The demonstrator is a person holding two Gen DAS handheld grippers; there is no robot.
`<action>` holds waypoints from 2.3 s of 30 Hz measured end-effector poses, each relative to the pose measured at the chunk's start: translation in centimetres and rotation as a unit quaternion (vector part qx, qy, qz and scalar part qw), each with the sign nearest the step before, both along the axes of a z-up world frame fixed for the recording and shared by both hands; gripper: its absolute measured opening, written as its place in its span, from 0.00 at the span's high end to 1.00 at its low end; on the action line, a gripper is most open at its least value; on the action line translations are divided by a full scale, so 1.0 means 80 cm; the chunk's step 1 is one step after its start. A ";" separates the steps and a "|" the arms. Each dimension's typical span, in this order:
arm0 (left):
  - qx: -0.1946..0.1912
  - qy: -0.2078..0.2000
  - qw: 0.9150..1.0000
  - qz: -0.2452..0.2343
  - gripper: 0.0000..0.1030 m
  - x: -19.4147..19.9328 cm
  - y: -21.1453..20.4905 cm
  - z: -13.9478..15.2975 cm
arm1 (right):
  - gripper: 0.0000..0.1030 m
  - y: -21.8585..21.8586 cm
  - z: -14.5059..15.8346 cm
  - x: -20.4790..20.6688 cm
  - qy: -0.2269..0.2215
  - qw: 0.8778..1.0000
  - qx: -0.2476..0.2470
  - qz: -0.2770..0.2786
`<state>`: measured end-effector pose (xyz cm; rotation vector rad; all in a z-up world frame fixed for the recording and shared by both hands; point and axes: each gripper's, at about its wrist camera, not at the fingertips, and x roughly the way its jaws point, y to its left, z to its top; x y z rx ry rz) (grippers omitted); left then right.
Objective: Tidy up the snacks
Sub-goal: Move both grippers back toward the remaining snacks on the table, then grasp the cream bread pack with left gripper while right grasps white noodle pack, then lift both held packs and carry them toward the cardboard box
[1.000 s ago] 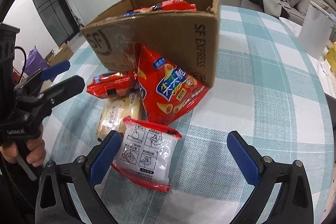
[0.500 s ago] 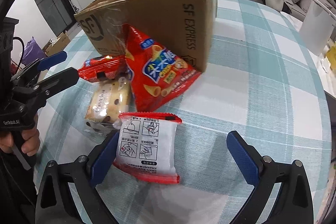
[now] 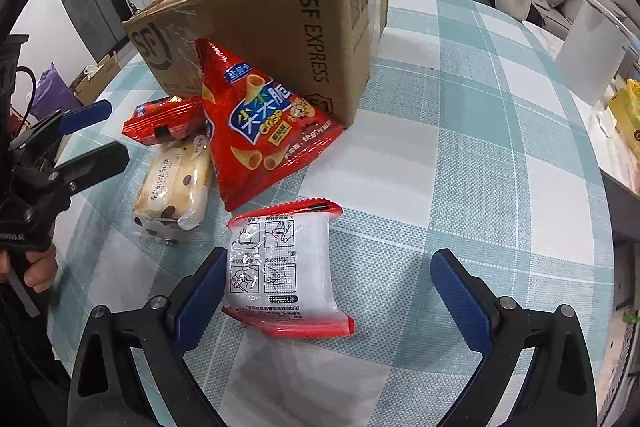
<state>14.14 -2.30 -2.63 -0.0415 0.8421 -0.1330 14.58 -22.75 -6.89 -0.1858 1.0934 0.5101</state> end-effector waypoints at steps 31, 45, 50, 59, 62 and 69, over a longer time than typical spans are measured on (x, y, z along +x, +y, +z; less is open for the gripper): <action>-0.010 0.054 0.998 0.004 0.01 0.023 -0.067 -0.038 | 0.54 -0.005 0.027 -0.007 -0.042 0.998 0.045 -0.009; 0.011 0.064 0.998 0.013 0.01 0.041 -0.081 -0.049 | 0.54 0.004 0.029 -0.011 -0.045 0.998 0.041 0.000; 0.013 0.081 0.996 0.014 0.01 0.052 -0.081 -0.056 | 0.54 0.004 0.030 -0.013 -0.047 0.998 0.040 0.001; 0.036 0.072 0.997 -0.005 0.38 0.042 -0.085 -0.058 | 0.55 0.004 0.032 -0.014 -0.049 0.998 0.042 0.000; 0.035 0.066 0.997 -0.016 0.44 0.033 -0.083 -0.056 | 0.54 0.005 0.033 -0.014 -0.050 0.998 0.042 0.000; 0.029 0.050 0.998 -0.035 0.46 0.015 -0.084 -0.054 | 0.55 0.007 0.036 -0.016 -0.058 0.997 0.049 0.001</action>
